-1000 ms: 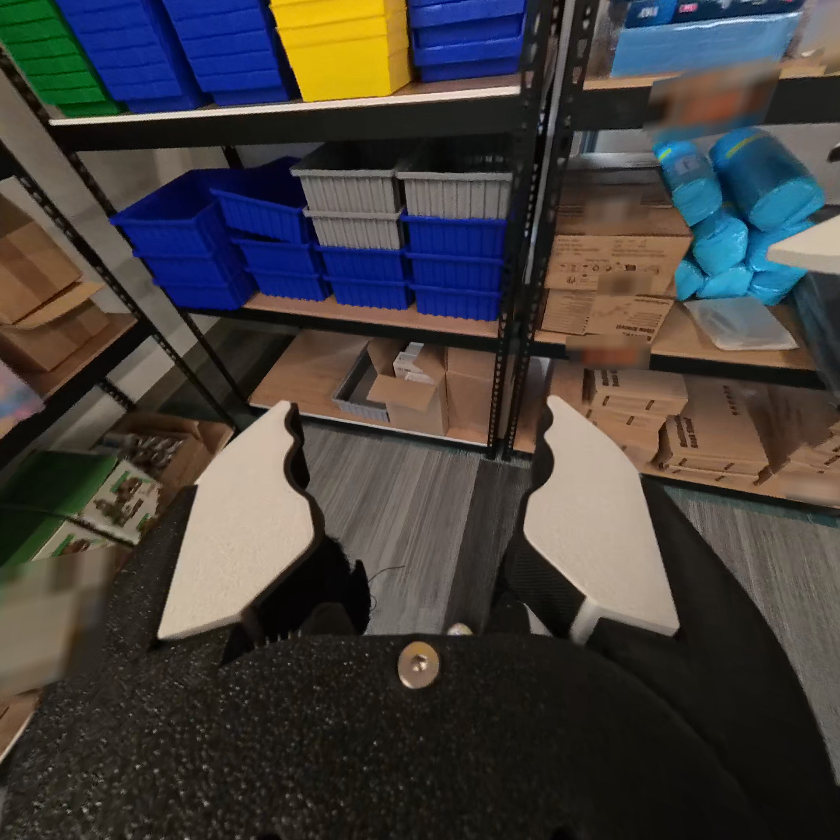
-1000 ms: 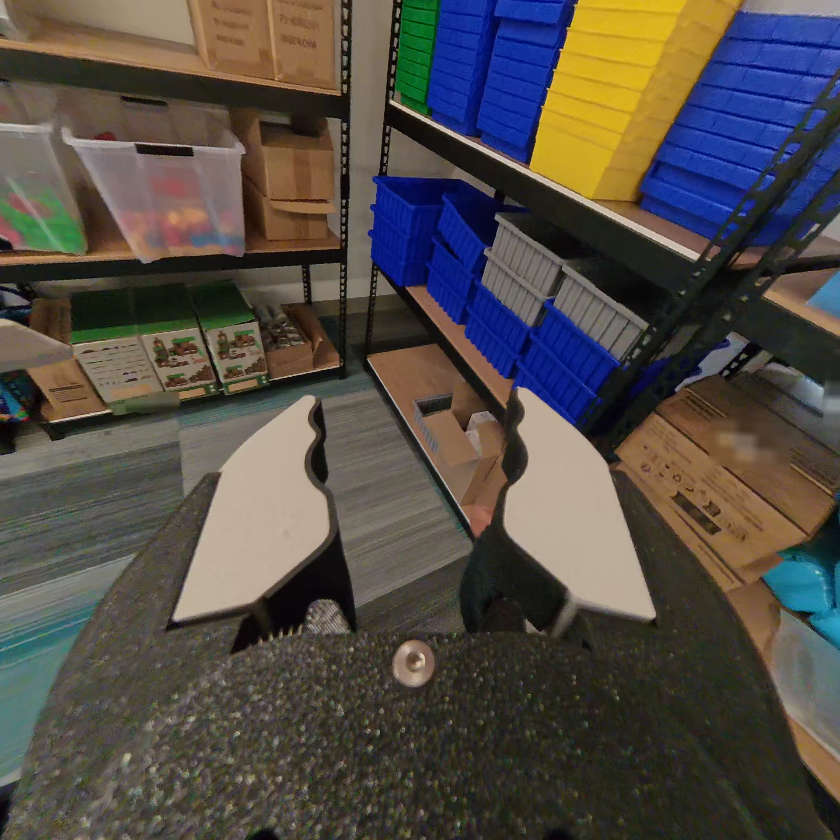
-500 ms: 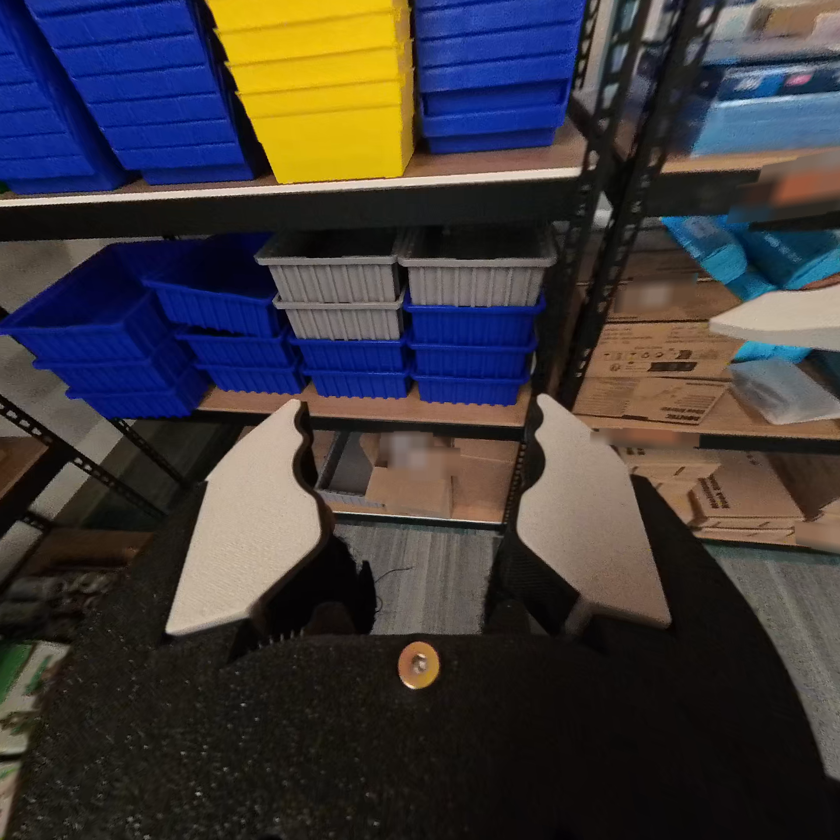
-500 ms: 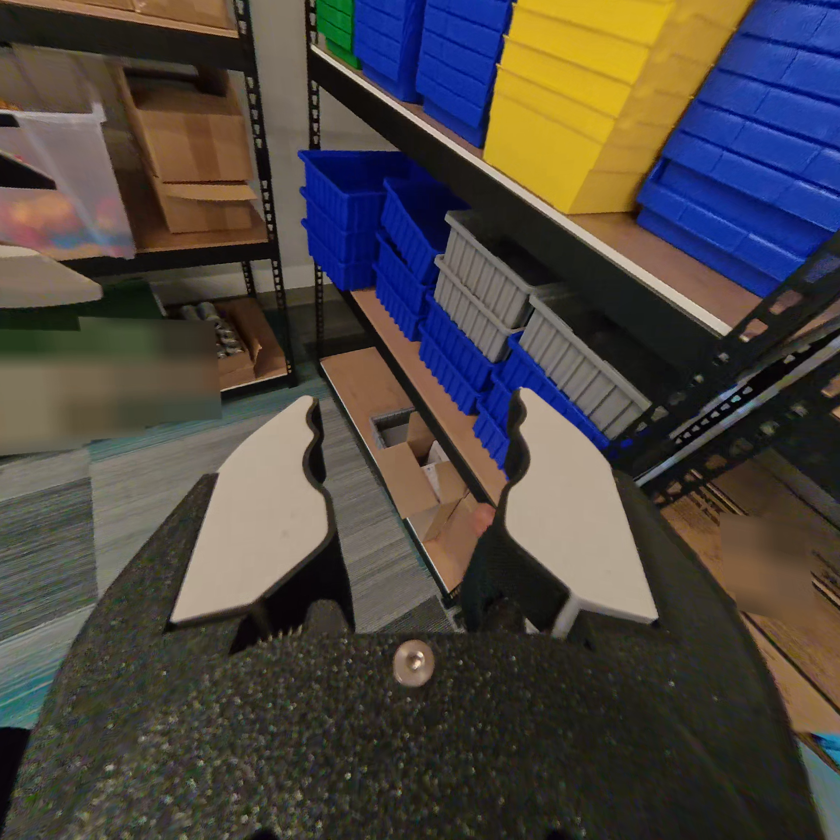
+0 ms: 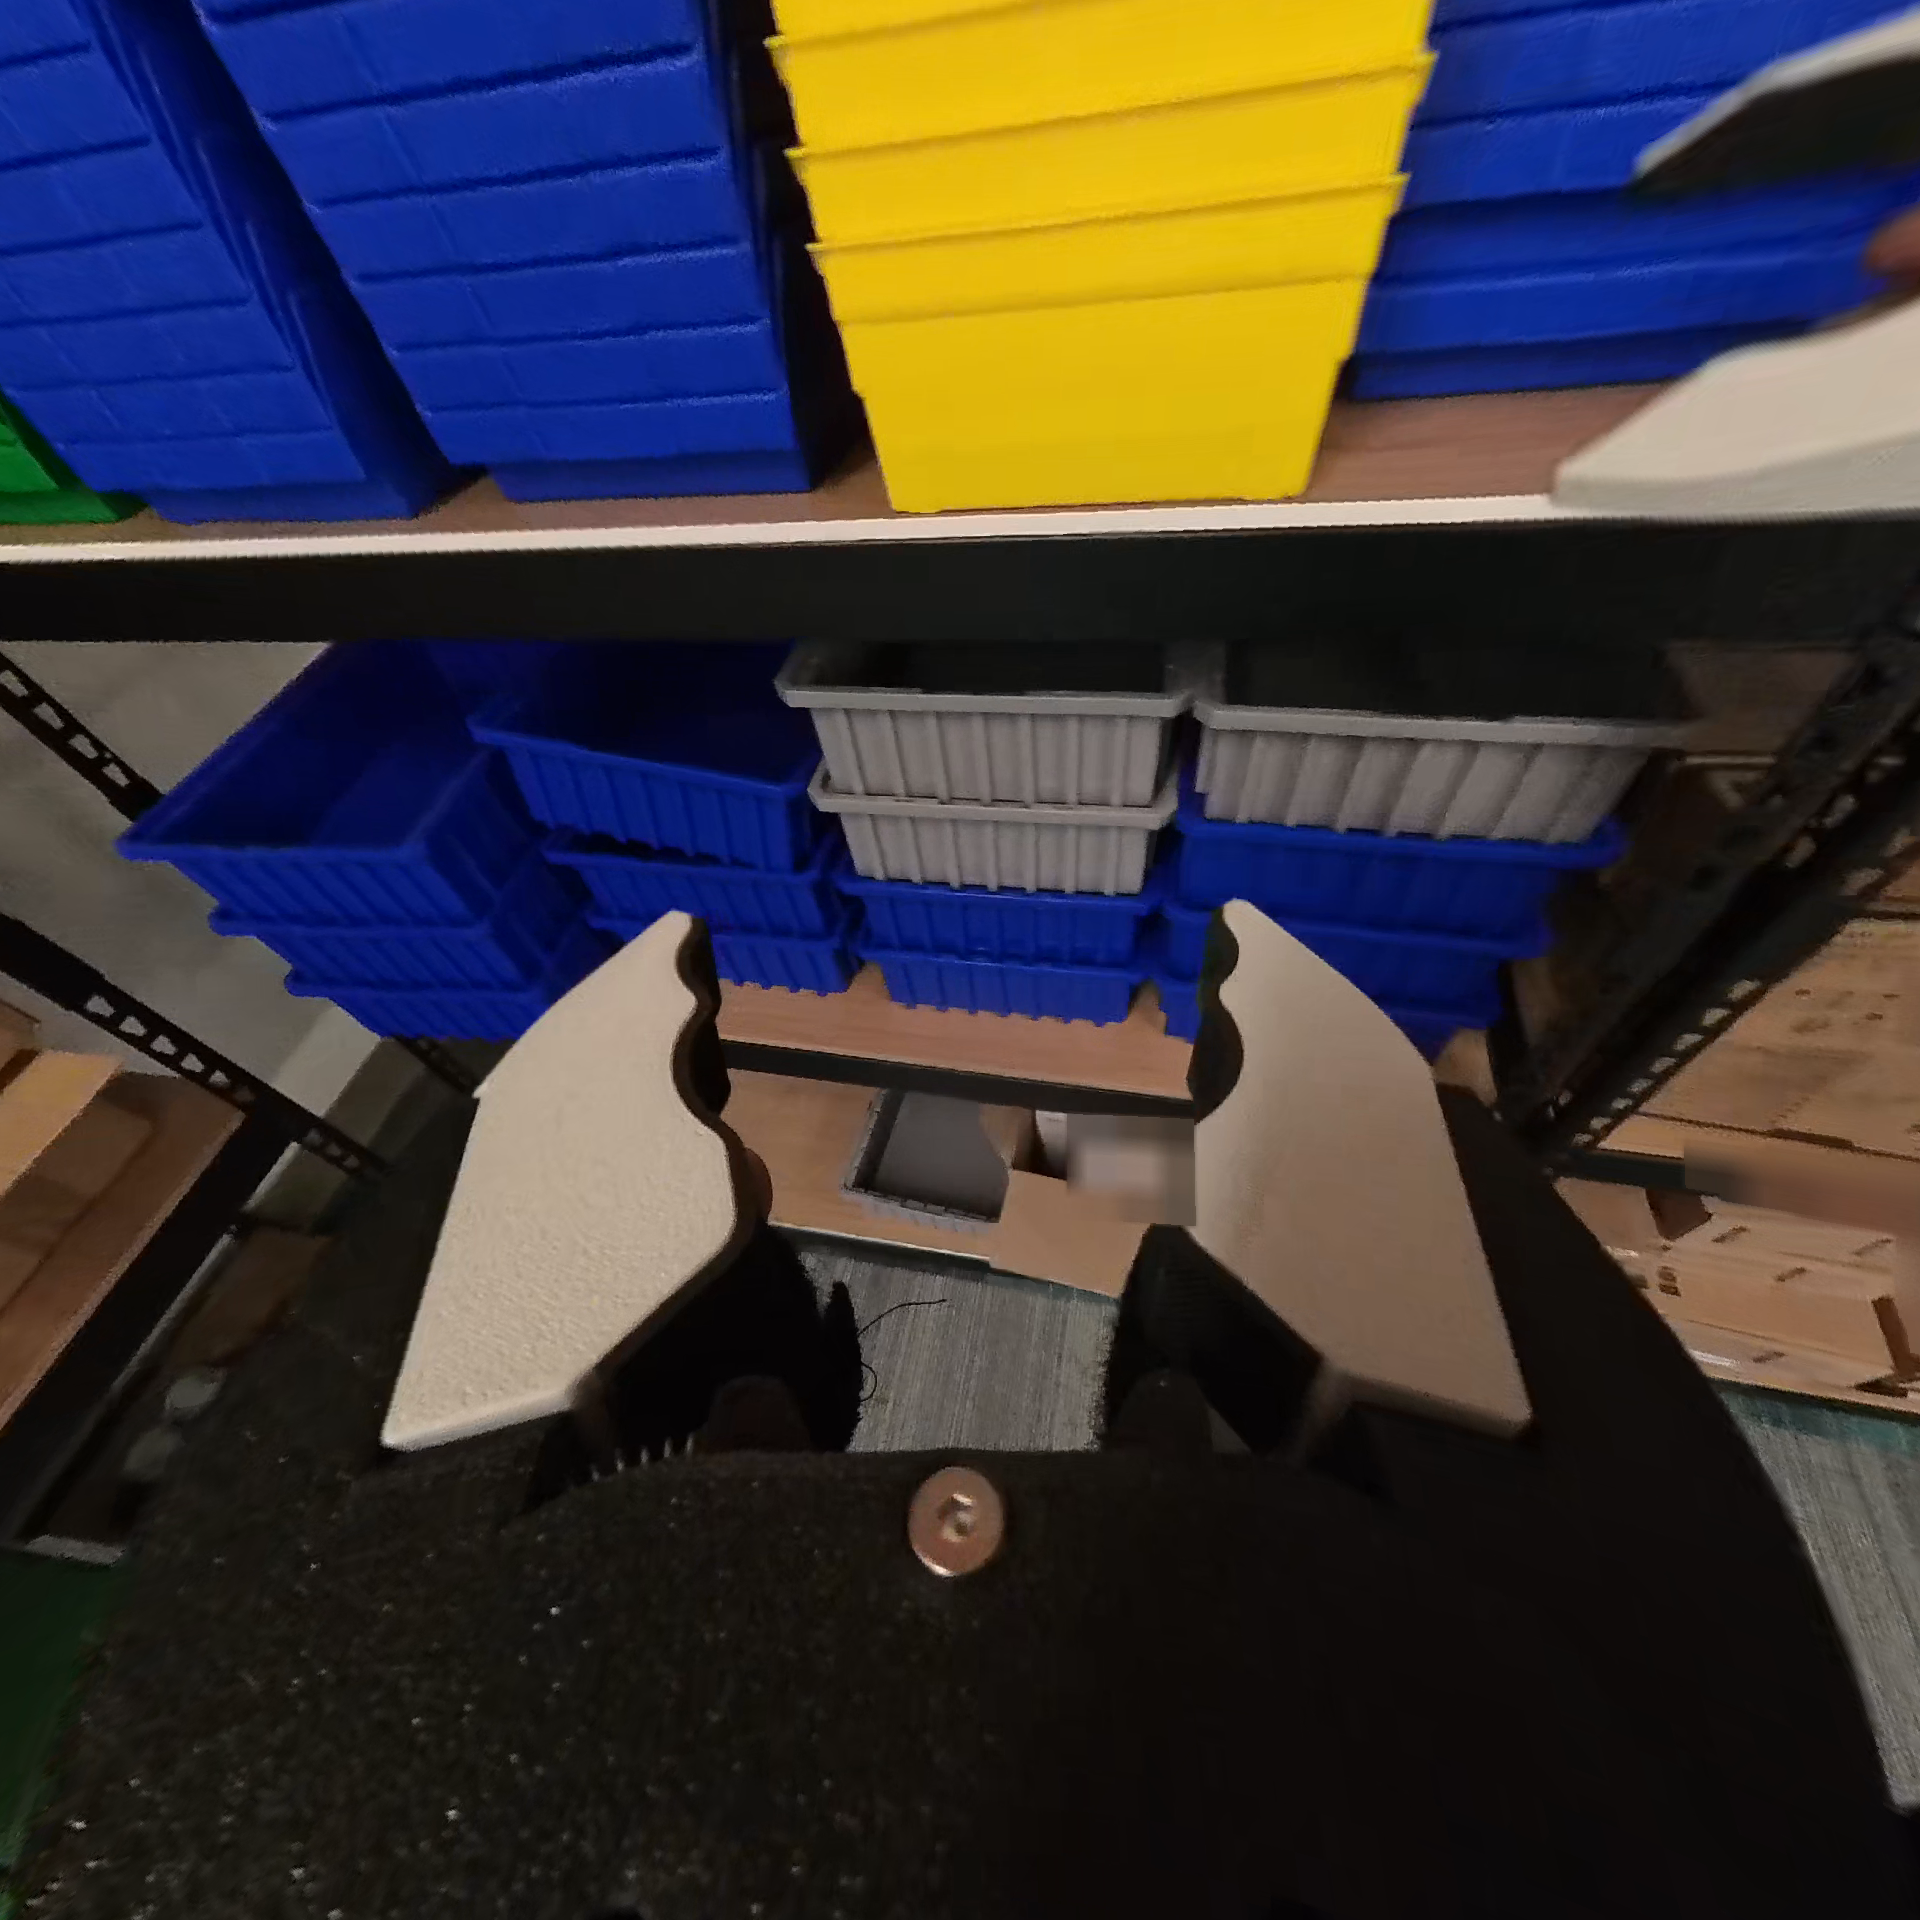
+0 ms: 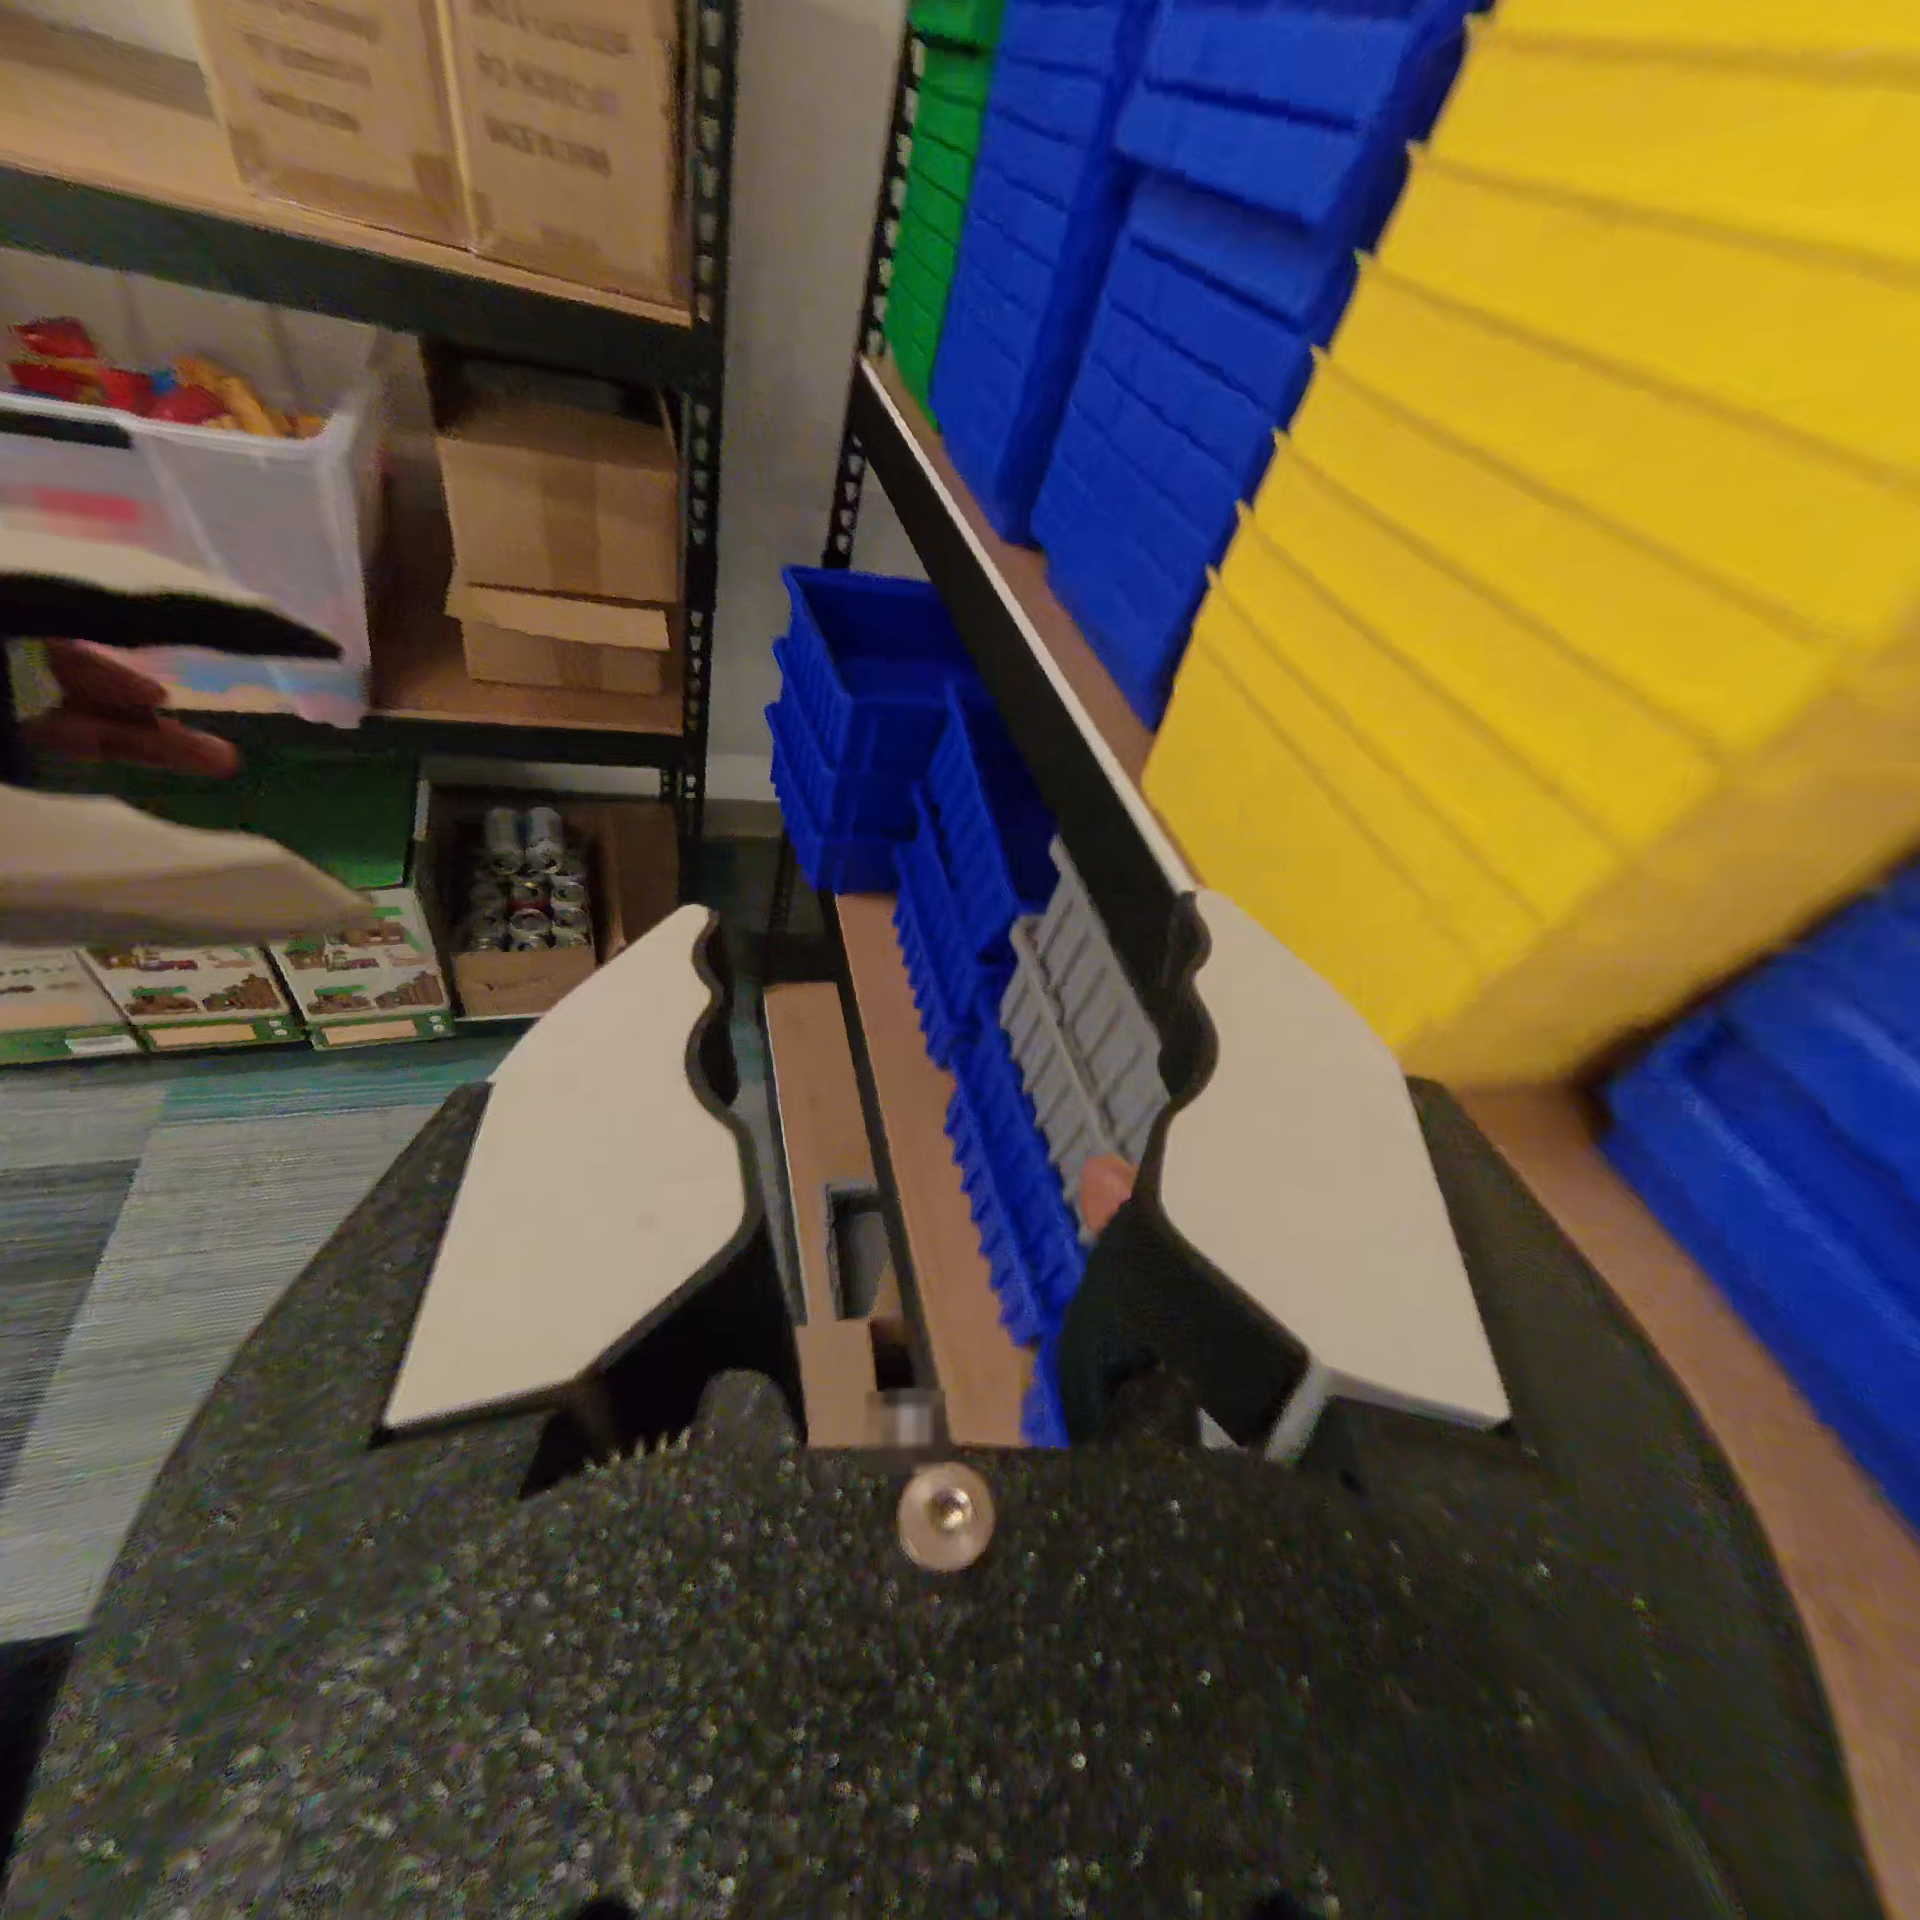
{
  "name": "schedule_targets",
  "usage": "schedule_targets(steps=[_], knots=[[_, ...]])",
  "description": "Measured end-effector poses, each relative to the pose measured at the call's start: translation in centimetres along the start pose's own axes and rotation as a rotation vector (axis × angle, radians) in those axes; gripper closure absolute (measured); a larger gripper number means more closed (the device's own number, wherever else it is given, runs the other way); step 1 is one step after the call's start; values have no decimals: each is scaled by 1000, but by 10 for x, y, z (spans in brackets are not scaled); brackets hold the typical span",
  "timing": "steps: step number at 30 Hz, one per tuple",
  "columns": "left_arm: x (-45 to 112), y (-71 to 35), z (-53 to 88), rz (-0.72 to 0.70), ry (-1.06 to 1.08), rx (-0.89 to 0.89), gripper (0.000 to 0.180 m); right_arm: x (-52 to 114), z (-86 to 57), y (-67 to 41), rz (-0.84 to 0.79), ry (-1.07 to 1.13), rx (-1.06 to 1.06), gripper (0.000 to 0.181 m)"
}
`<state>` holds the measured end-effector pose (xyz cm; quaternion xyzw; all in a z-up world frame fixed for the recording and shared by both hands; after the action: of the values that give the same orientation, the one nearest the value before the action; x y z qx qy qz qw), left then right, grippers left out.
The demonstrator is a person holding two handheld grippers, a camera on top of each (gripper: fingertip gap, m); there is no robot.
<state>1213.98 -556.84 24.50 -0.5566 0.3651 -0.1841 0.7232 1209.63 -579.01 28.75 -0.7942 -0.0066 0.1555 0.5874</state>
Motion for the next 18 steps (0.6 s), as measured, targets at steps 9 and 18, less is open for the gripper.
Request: schedule_targets(steps=[9,18], knots=[[90,-20,128,-66,26,8,92,178,-13,-140,-74,-70,-249,101],[182,-40,309,-102,183,91,91,359,-42,-296,31,36,-410,104]])
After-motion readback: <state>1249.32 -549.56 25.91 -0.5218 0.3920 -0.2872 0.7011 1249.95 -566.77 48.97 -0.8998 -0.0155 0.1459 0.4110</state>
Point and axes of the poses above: each gripper's, where its closed fingertips meet, x out along the fingers, y out of its underside, z = x × y across the jaws, the point moved 9 cm from there along -x, back along the fingers, and after that the axes turned 1 degree about z, right-handed, at the moved point
